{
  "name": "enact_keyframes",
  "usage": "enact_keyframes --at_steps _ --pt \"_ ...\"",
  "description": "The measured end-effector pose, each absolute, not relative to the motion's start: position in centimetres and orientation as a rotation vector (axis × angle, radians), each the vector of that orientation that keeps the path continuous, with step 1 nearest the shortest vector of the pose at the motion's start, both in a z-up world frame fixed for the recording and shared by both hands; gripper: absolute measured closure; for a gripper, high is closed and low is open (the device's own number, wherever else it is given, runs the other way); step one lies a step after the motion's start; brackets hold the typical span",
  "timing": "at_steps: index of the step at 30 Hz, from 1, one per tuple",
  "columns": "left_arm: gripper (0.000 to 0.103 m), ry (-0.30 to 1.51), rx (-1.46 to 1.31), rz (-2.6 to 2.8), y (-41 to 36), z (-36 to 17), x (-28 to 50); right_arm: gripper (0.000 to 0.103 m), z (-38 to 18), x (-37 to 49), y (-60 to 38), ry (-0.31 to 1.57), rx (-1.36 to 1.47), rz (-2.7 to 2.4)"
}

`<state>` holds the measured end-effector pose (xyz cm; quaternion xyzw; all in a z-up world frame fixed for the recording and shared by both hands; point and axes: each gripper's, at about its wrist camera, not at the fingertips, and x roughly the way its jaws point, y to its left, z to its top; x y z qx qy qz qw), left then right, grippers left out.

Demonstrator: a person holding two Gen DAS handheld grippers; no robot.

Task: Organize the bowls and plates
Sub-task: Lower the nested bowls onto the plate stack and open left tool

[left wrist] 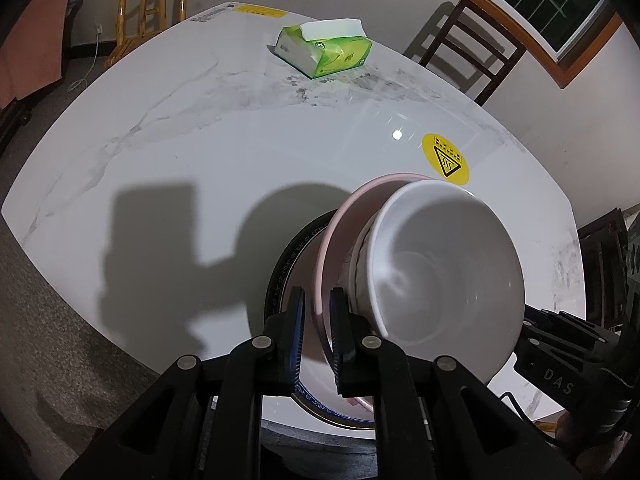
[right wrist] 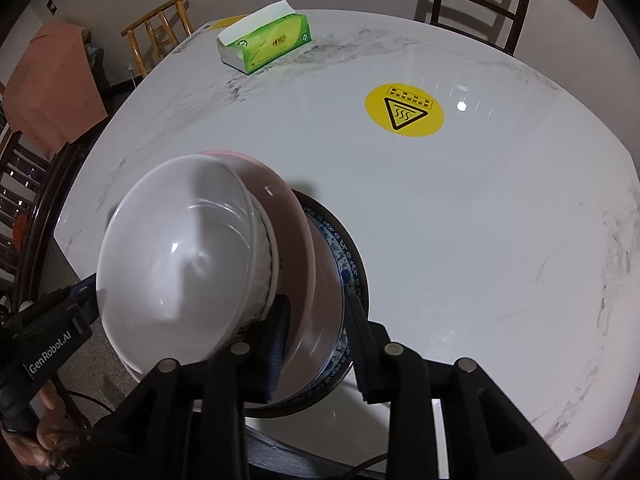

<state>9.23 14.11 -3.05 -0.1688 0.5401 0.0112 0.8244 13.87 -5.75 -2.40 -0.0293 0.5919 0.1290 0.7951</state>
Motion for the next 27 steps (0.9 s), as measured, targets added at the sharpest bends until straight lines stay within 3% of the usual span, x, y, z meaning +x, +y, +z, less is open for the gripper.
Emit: enact_keyframes --at_steps 14,17,27 --pt "0.079 1.102 -0.348 0.041 14.7 -1.6 8.5 0.059 -0.9 13.7 -7.5 1.221 0.0 0.298" --pt "0.072 1.075 -0.333 0.042 14.6 -0.7 8.1 0.059 -0.5 13.2 -7.8 1.209 0.003 0.3" --pt "0.067 1.015 -0.286 0.06 13.8 1.0 6.3 0.056 1.2 11.3 -8.7 1.142 0.002 0.353"
